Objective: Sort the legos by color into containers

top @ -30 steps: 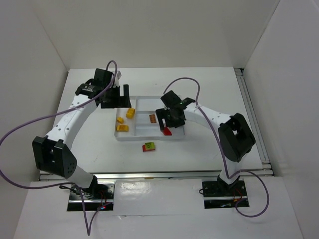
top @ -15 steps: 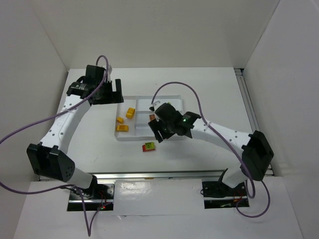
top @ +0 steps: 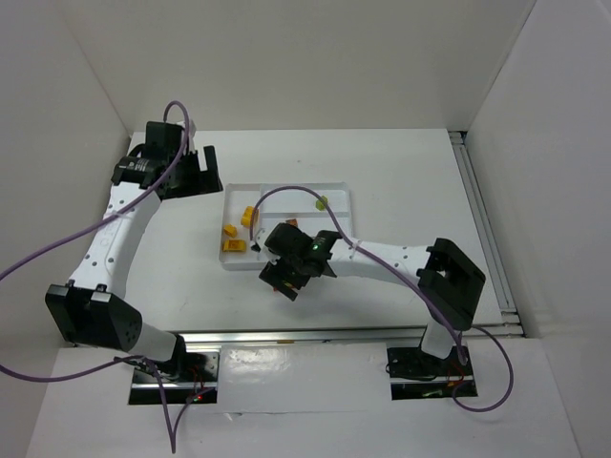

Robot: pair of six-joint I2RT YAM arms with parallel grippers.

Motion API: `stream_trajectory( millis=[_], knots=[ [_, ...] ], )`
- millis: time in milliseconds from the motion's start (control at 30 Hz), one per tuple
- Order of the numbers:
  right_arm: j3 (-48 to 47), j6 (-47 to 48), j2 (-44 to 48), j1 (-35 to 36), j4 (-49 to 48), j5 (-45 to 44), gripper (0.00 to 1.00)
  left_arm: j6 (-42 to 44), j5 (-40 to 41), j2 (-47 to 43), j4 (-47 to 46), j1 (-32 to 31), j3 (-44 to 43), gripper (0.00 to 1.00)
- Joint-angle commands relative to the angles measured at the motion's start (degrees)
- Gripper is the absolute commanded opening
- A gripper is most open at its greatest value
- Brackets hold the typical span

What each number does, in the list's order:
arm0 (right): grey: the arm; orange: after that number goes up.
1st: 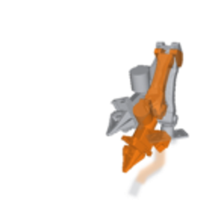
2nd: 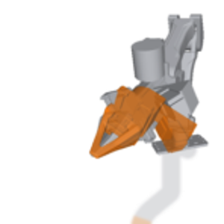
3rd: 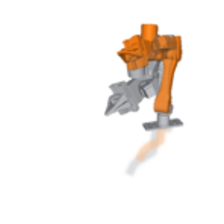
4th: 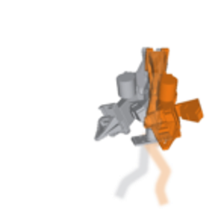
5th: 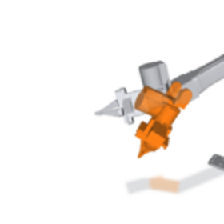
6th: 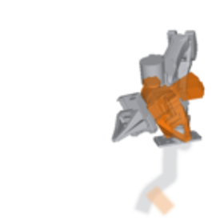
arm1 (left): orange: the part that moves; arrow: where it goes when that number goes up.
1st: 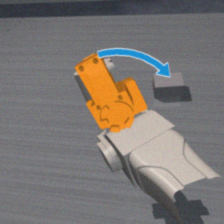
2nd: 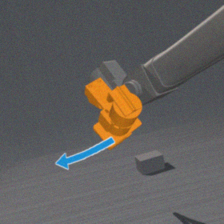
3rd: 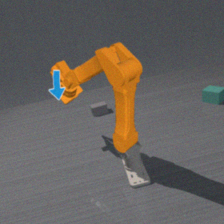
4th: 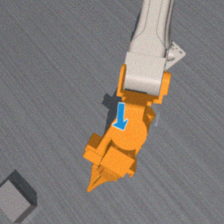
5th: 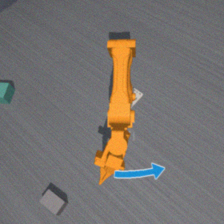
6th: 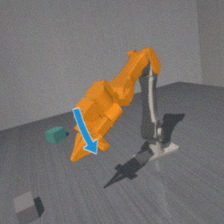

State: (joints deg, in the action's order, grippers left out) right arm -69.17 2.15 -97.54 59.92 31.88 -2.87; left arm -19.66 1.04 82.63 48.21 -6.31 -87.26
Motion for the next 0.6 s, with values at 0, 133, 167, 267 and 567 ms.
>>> stream_trajectory(
  millis=[0,133,167,267,567],
  knots=[
    [-5.3,4.0,-2.5,0.1,-3.6,-0.5,0.84,0.1,0.0,-2.6,0.3,-0.1,0.7,1.00],
    [-5.8,4.0,-4.2,0.1,-4.8,0.3,0.84,0.6,0.7,-2.6,0.8,-0.1,0.7,1.00],
    [-5.8,4.0,-4.9,0.1,-4.8,0.3,0.84,0.6,1.3,-3.1,1.4,-0.1,0.7,1.00],
    [-5.8,4.0,-5.6,0.1,-6.2,-0.2,0.84,1.1,1.3,-3.1,1.5,-0.1,0.7,1.00],
    [-4.1,4.0,-6.7,0.1,-9.1,3.0,0.84,1.1,0.7,-3.1,1.5,0.4,1.2,1.00]
  ],
)
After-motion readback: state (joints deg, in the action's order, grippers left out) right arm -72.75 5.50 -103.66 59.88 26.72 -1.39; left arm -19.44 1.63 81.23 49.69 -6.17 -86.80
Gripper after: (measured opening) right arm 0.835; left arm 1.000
